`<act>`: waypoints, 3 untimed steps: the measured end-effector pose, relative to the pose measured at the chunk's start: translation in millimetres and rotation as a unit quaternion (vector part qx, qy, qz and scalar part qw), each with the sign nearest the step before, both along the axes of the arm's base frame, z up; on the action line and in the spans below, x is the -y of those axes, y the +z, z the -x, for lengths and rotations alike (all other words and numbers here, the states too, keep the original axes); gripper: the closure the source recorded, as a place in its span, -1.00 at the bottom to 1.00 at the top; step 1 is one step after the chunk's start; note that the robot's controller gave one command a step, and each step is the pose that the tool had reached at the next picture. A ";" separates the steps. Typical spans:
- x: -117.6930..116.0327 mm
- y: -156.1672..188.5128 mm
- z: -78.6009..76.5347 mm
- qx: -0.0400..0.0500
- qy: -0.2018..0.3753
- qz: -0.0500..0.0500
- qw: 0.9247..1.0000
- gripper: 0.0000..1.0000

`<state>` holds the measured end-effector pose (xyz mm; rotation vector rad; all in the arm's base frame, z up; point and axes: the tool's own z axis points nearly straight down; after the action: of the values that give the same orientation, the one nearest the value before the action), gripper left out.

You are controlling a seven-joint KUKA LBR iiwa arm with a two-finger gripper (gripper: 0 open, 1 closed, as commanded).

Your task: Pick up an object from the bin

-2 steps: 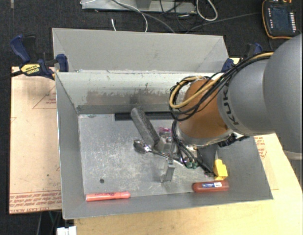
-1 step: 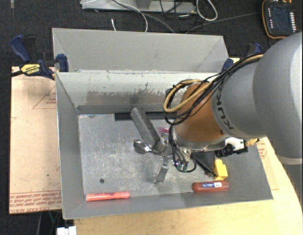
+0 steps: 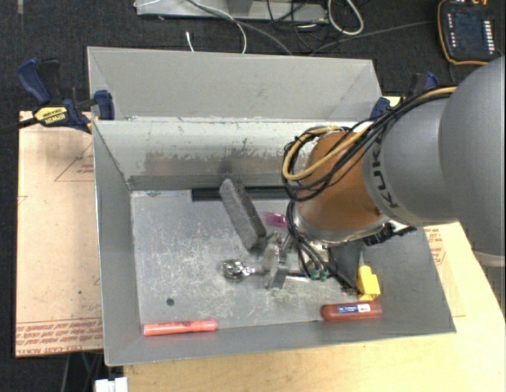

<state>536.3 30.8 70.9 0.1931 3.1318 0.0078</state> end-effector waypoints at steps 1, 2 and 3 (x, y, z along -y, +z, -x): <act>0.0 0.0 0.0 0.000 0.000 0.000 1.000 1.00; 0.0 0.4 0.0 0.000 0.000 0.000 1.000 1.00; -0.2 13.3 0.4 0.000 0.000 0.000 1.000 1.00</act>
Offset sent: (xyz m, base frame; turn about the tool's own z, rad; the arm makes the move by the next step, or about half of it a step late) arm 0.0000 0.0002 0.0004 -0.0001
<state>535.9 30.9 84.2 0.1940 3.1326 0.0087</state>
